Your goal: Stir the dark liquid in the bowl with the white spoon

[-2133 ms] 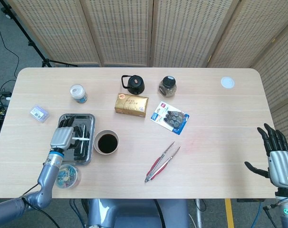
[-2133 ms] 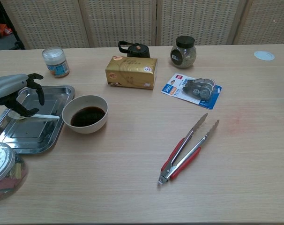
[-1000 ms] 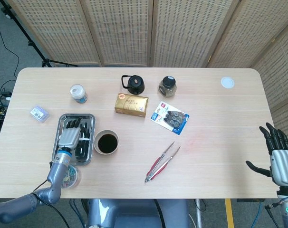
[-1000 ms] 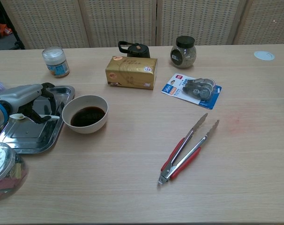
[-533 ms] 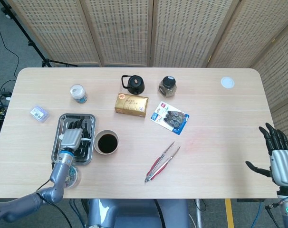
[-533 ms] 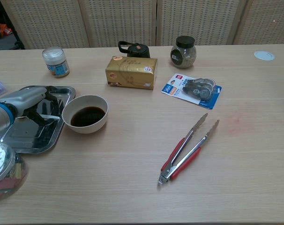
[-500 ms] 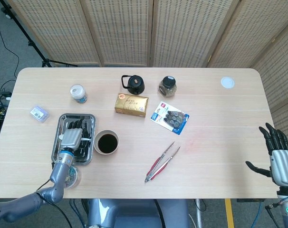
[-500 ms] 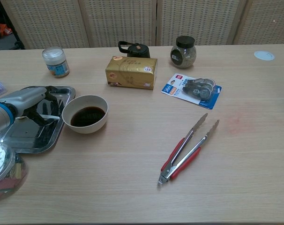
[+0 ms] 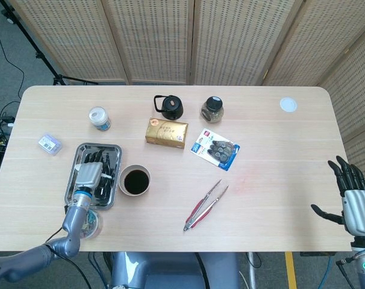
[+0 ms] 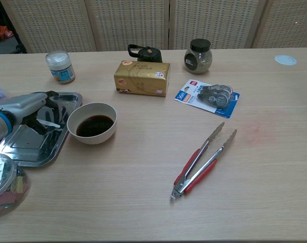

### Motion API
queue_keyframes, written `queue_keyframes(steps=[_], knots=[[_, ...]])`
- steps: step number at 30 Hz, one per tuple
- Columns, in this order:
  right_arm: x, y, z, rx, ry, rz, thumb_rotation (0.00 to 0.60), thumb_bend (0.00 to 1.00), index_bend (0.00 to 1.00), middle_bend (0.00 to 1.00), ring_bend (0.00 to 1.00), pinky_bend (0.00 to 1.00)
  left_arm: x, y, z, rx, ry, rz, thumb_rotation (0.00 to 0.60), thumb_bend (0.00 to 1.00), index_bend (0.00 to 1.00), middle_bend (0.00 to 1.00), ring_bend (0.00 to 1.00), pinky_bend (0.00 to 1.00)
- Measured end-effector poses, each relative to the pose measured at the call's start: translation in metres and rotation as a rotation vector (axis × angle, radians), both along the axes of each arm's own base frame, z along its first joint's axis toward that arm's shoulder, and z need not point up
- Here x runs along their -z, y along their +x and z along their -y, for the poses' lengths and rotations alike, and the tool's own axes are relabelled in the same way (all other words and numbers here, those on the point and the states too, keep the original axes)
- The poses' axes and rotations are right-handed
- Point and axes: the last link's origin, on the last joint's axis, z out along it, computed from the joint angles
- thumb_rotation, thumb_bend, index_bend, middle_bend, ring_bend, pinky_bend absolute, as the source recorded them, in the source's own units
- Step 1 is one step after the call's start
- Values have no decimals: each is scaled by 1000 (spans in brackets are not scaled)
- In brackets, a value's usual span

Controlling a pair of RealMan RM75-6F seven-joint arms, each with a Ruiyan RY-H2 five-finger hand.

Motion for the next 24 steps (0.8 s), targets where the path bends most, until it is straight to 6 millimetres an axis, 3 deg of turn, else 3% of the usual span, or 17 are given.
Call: queue_keyframes(steps=[13, 24], knots=[[1, 1, 0, -1, 6, 3, 600, 0, 0, 0, 0, 0, -24, 11, 7, 34, 32, 90, 600, 458, 635, 0, 0, 0], [4, 2, -1, -6, 17, -1, 600, 0, 0, 0, 0, 0, -60, 37, 21, 93, 35, 527, 600, 457, 650, 0, 0, 0]])
